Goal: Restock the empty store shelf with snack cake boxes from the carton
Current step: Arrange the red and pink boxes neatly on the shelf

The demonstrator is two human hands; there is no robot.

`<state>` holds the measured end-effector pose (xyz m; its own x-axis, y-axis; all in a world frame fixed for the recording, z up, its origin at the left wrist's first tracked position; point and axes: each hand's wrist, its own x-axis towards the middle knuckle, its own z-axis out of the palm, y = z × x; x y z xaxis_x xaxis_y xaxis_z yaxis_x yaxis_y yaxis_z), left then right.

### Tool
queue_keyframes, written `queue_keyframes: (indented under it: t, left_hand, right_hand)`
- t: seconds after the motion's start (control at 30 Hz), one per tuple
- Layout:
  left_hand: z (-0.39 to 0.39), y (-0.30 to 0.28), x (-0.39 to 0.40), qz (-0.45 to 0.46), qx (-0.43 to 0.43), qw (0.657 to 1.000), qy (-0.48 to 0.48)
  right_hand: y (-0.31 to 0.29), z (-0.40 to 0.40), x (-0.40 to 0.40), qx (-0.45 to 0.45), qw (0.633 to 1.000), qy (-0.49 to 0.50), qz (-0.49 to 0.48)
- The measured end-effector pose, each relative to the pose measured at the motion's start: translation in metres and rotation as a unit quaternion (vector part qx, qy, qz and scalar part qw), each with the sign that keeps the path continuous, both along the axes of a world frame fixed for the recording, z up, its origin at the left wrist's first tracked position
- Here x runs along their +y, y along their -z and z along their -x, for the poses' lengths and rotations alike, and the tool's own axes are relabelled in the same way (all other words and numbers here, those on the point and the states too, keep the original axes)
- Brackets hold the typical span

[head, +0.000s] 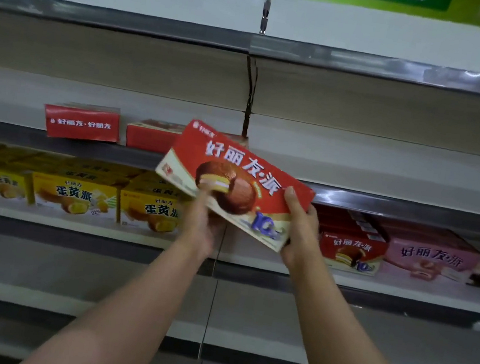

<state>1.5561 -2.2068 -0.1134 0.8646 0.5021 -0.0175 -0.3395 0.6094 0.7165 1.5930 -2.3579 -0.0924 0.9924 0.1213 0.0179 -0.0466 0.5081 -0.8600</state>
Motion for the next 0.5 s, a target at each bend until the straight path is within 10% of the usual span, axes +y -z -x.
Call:
queue_keyframes:
  t: [0.13,0.3,0.5]
  left_hand:
    - [0.022,0.029,0.028,-0.107,0.064,0.980,-0.158]
    - [0.030,0.079,-0.003,-0.242,0.142,0.954,-0.102]
    - [0.000,0.083,0.005,-0.348,0.190,0.912,-0.103]
  right_hand:
    - [0.028,-0.006,-0.052,0.001,0.999,-0.046,0.020]
    - [0.055,-0.007,-0.073,-0.022,0.983,-0.049,0.176]
    - [0.076,-0.047,-0.076,-0.046,0.854,0.027,0.517]
